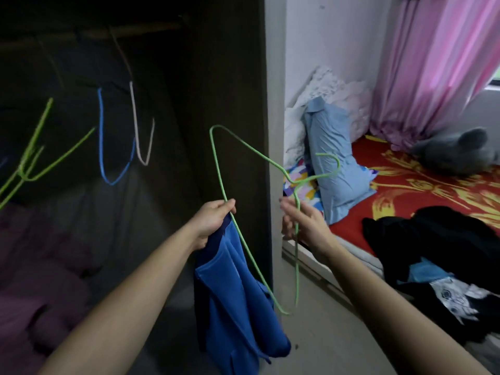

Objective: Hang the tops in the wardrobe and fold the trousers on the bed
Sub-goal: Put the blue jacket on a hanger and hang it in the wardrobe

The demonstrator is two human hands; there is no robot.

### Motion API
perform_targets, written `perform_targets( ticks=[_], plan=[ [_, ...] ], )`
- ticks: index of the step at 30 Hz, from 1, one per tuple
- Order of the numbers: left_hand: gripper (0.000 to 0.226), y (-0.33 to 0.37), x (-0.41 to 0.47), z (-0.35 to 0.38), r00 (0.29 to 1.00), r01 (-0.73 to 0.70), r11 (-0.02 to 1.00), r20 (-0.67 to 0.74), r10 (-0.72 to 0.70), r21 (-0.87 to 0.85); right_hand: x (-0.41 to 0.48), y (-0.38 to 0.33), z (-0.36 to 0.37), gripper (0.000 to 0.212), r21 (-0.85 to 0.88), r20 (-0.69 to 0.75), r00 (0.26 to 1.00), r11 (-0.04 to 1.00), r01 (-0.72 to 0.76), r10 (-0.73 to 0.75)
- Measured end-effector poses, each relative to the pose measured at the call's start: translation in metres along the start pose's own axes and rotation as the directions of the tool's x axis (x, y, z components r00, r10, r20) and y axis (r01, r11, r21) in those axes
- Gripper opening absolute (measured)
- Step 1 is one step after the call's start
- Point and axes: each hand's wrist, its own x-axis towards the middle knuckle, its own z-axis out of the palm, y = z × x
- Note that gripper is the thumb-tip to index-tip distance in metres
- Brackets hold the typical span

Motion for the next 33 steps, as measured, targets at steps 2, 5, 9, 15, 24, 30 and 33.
perform_targets(
  ticks=[2,5,9,15,24,30,33],
  plan=[
    [0.030,0.000,-0.004,0.000,0.998,0.005,1.000,0.062,-0.006,0.027,0.006,-0.010,0.000,0.054,0.111,-0.023,0.999,0.993,-0.034,0.037],
    [0.028,-0.001,-0.007,-0.004,0.986,-0.048,0.995,0.163,0.033,0.088,0.008,-0.011,-0.002,0.061,0.179,0.020,0.997,0.981,-0.072,0.070],
    [0.022,0.001,-0.011,-0.007,0.980,-0.142,0.934,0.180,0.086,0.327,0.005,0.000,-0.010,0.053,0.204,0.036,0.991,0.970,-0.130,0.125],
    [0.059,0.004,-0.021,-0.010,0.963,-0.270,0.699,0.177,0.204,0.662,-0.002,0.016,-0.003,0.030,-0.154,0.021,1.000,0.988,0.008,-0.004],
    [0.061,0.002,-0.050,-0.007,0.783,-0.499,0.563,0.063,0.619,0.659,-0.003,0.033,0.036,0.075,-0.341,0.329,0.883,0.914,-0.219,0.335],
    [0.026,-0.041,-0.060,-0.060,0.748,-0.135,0.352,-0.138,0.649,0.926,0.016,-0.002,0.045,0.058,-0.397,0.196,0.975,0.900,0.178,-0.107],
    [0.018,-0.063,-0.059,-0.067,0.811,0.007,0.426,-0.254,0.527,0.905,0.017,-0.011,0.057,0.050,-0.402,0.260,0.945,0.868,0.291,-0.197]
  ],
)
